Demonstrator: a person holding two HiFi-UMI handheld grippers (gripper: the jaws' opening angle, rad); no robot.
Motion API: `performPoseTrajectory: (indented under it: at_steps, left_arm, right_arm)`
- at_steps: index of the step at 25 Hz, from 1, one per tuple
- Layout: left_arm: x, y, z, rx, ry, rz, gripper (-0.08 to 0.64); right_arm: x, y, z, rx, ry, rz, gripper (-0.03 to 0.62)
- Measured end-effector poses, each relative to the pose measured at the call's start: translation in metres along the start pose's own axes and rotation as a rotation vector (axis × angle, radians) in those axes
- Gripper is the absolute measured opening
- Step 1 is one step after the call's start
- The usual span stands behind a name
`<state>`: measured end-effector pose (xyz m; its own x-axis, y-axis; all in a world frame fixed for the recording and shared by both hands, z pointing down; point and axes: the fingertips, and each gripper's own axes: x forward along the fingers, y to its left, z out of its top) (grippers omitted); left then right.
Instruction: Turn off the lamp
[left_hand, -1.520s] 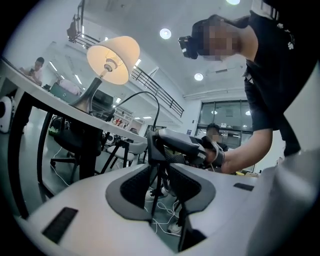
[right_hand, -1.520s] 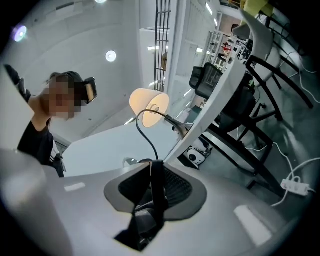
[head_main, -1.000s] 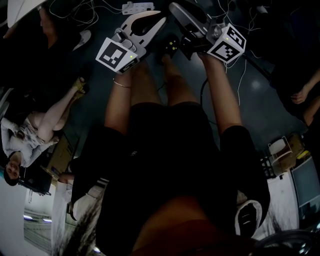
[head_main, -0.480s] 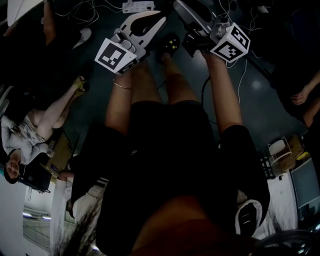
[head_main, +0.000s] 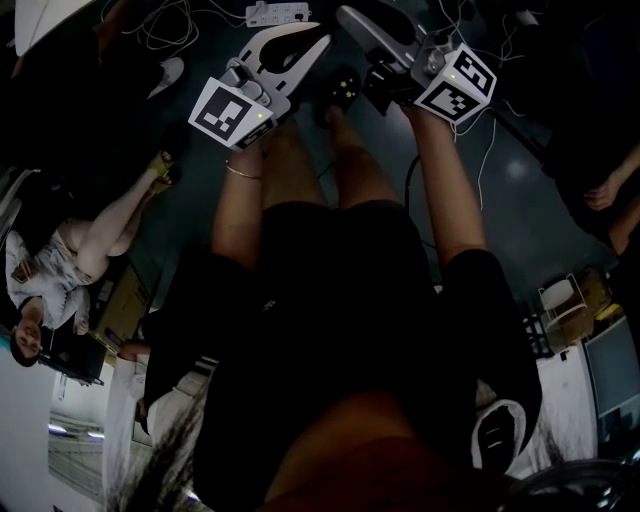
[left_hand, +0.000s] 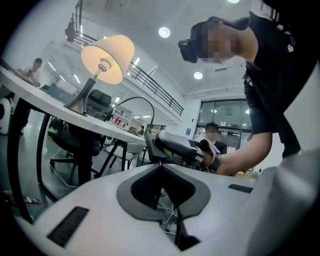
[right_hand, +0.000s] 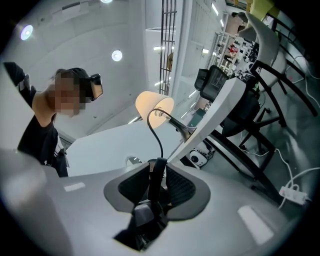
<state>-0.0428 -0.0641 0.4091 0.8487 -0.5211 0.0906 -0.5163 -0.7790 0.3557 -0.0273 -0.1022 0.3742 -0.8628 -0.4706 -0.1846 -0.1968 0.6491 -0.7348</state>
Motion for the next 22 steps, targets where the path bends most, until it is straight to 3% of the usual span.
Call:
performPoseTrajectory:
  at_steps: [22]
  left_arm:
    - [0.0036,0.0017,-0.0081,0.004,0.035,-0.006,0.02]
  right_arm:
    - [-0.0039,-0.0038,-0.0034,0.021,-0.012,-0.007,0.078]
